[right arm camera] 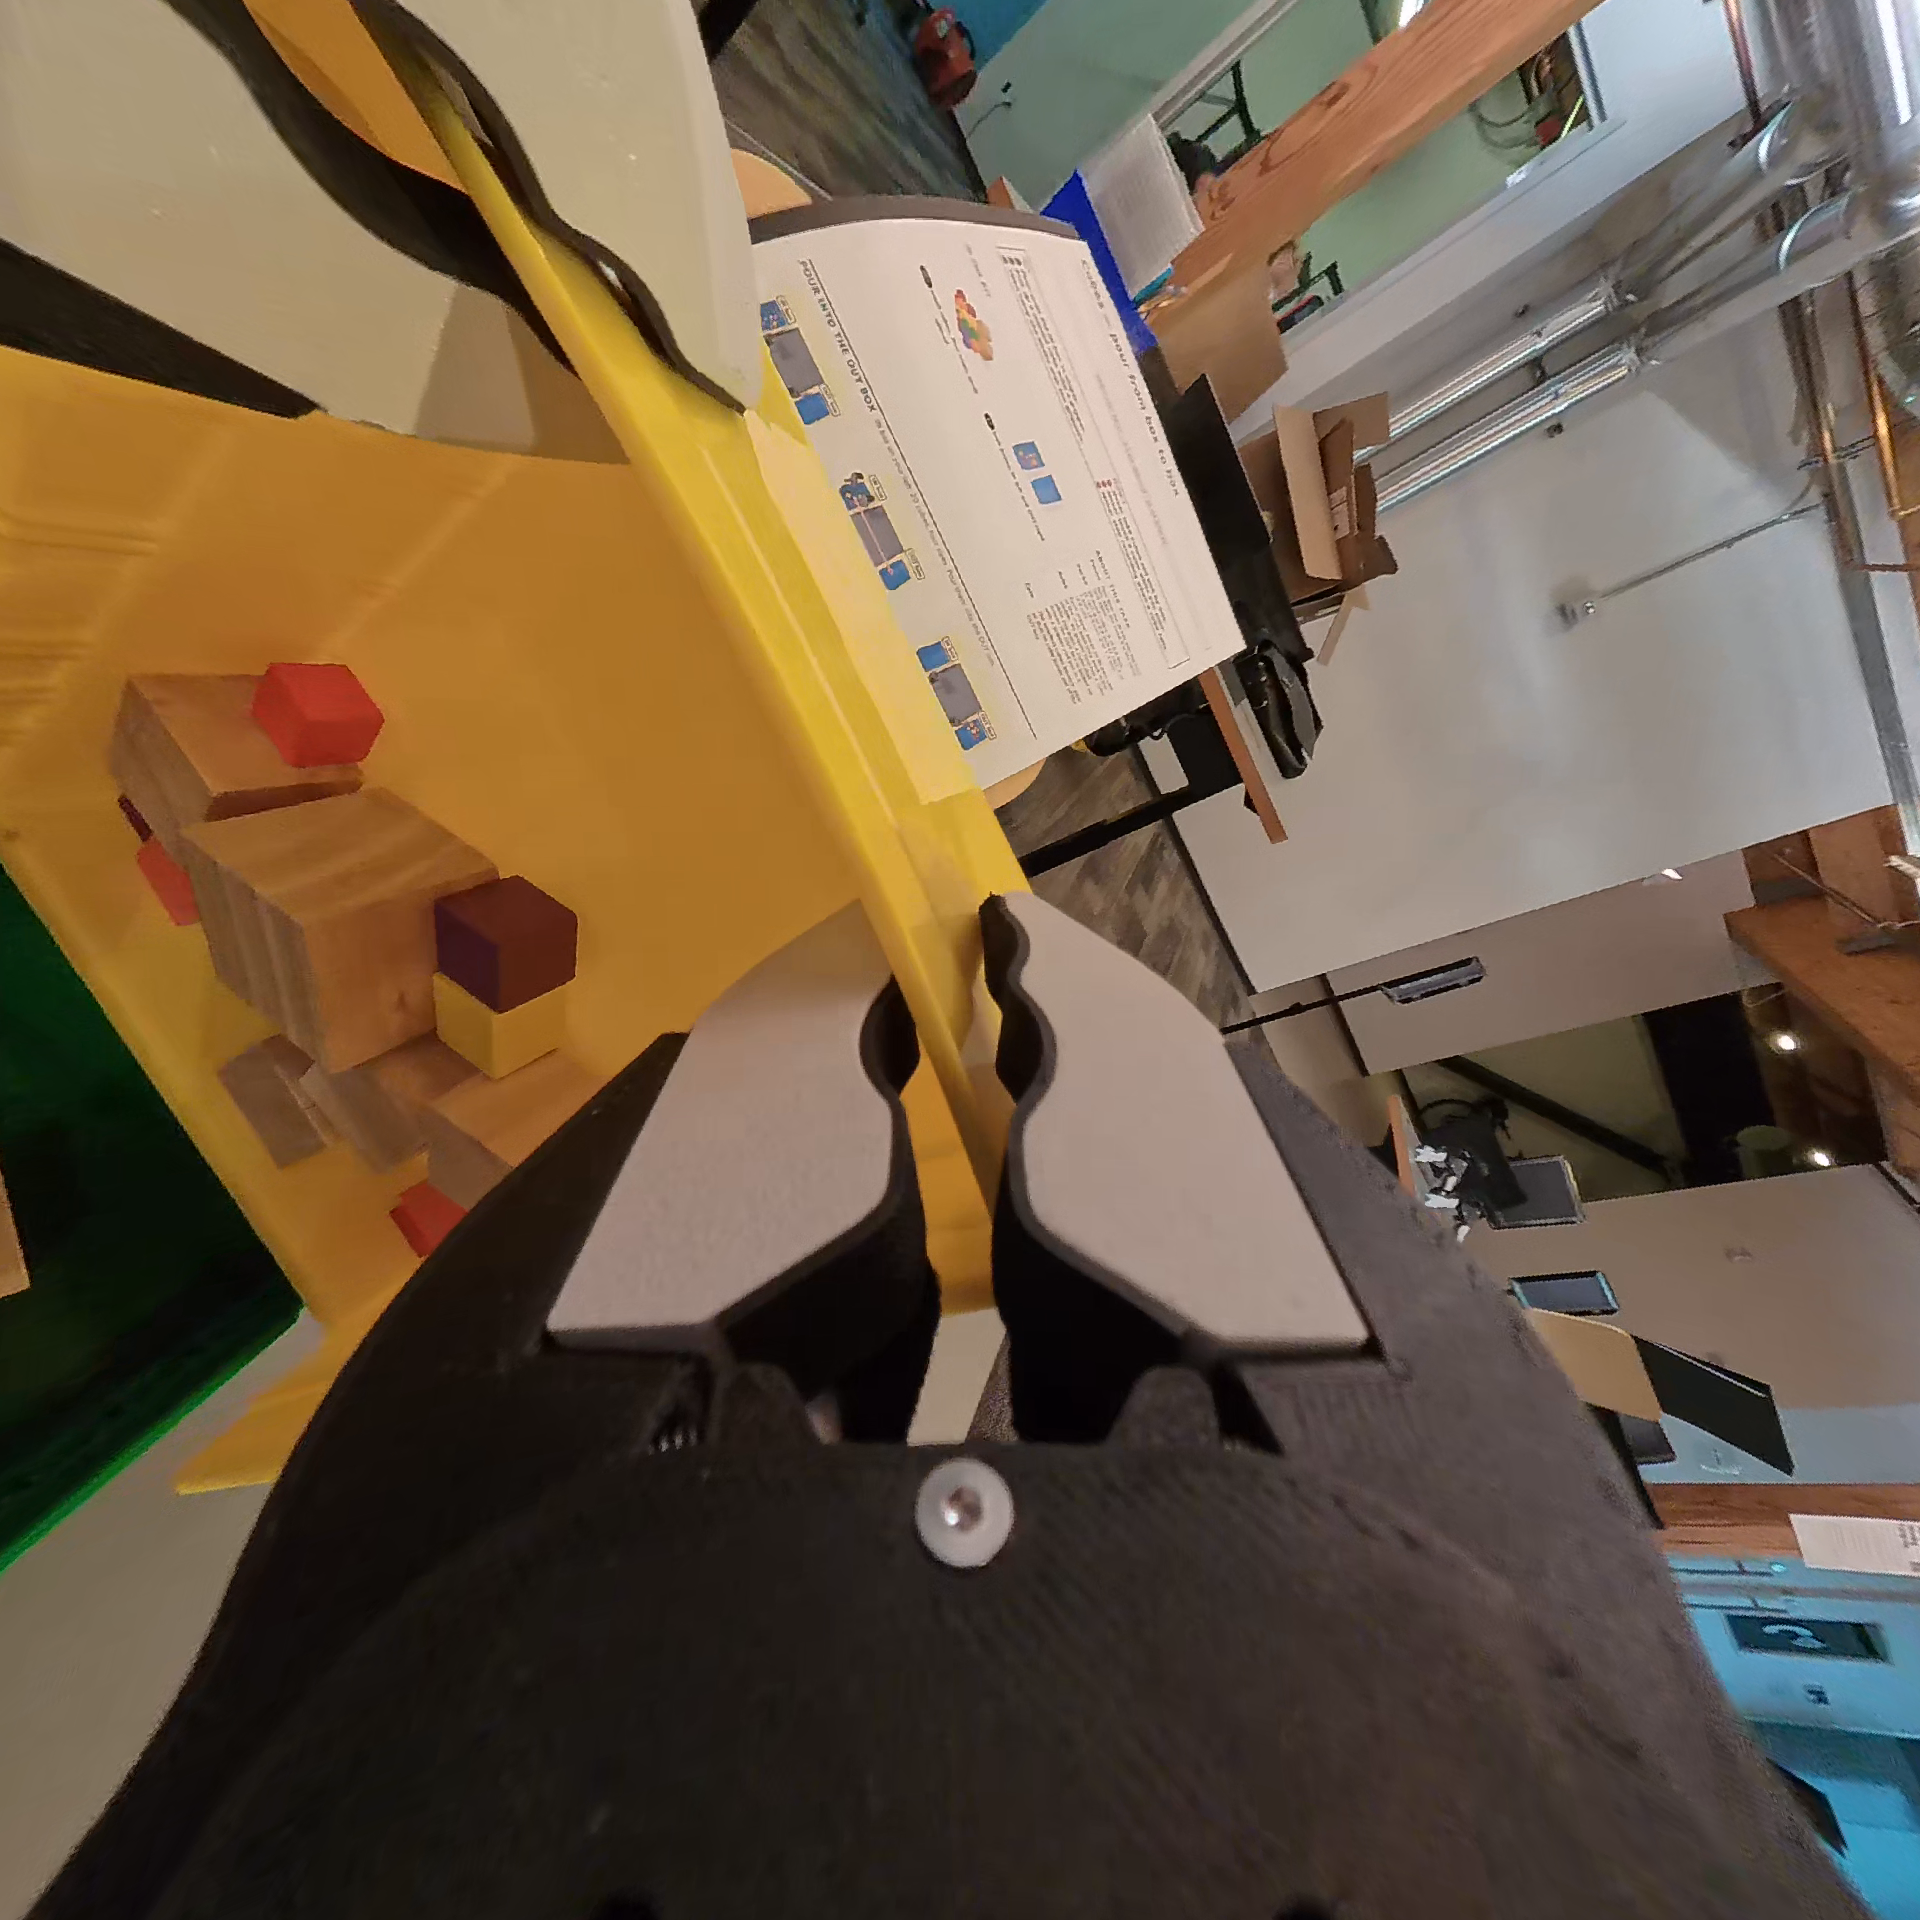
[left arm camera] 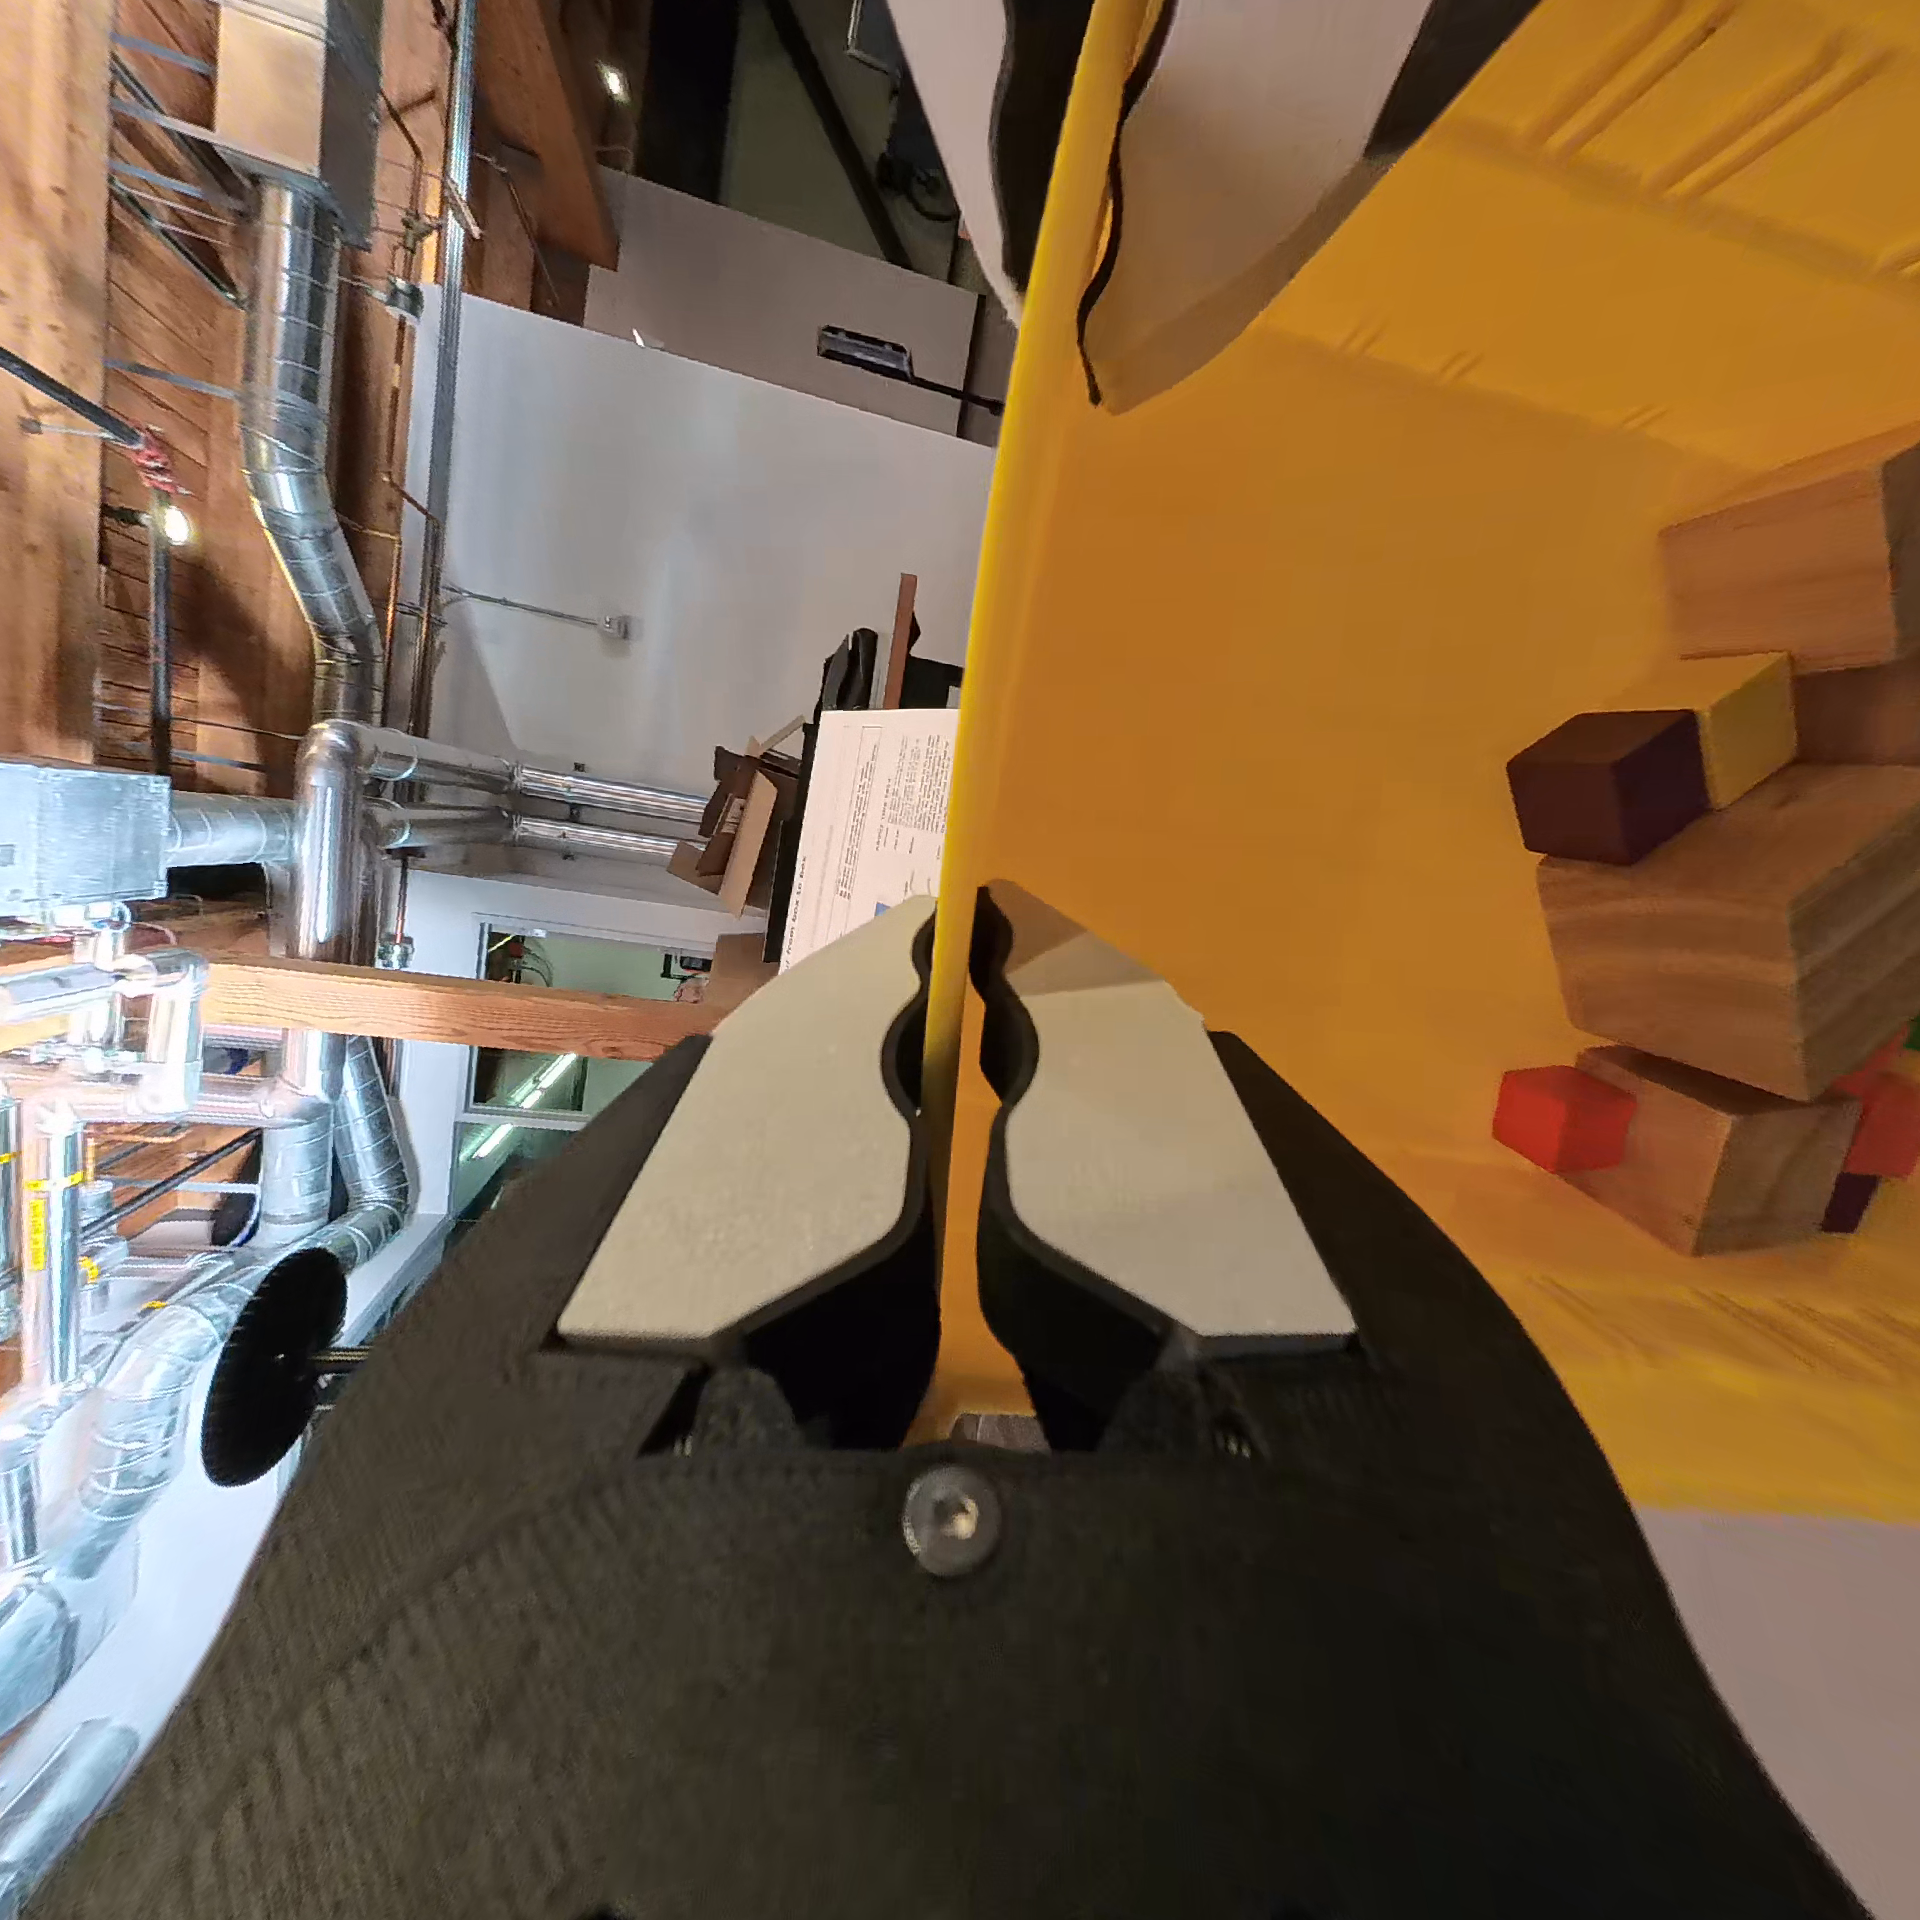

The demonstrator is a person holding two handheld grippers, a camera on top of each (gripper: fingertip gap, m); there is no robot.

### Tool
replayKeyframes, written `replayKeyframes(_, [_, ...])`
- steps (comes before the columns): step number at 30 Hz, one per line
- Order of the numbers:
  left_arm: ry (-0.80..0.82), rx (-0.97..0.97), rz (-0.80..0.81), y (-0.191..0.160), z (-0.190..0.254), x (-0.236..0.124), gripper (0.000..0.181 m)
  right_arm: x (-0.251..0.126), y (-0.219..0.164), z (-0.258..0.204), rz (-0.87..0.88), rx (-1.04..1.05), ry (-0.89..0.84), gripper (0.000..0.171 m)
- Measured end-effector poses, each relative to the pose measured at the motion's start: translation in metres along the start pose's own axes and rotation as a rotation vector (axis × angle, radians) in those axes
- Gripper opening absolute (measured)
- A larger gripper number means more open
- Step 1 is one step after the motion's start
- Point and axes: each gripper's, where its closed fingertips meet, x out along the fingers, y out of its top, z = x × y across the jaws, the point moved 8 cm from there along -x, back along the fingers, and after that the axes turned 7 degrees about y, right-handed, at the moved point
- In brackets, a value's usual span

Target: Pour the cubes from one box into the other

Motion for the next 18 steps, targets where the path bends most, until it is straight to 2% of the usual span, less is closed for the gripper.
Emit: replayKeyframes(18, [0.099,0.042,0.011,0.005,0.010,-0.024,0.000,-0.015,0.000,-0.017,0.060,-0.032,-0.057,0.006])
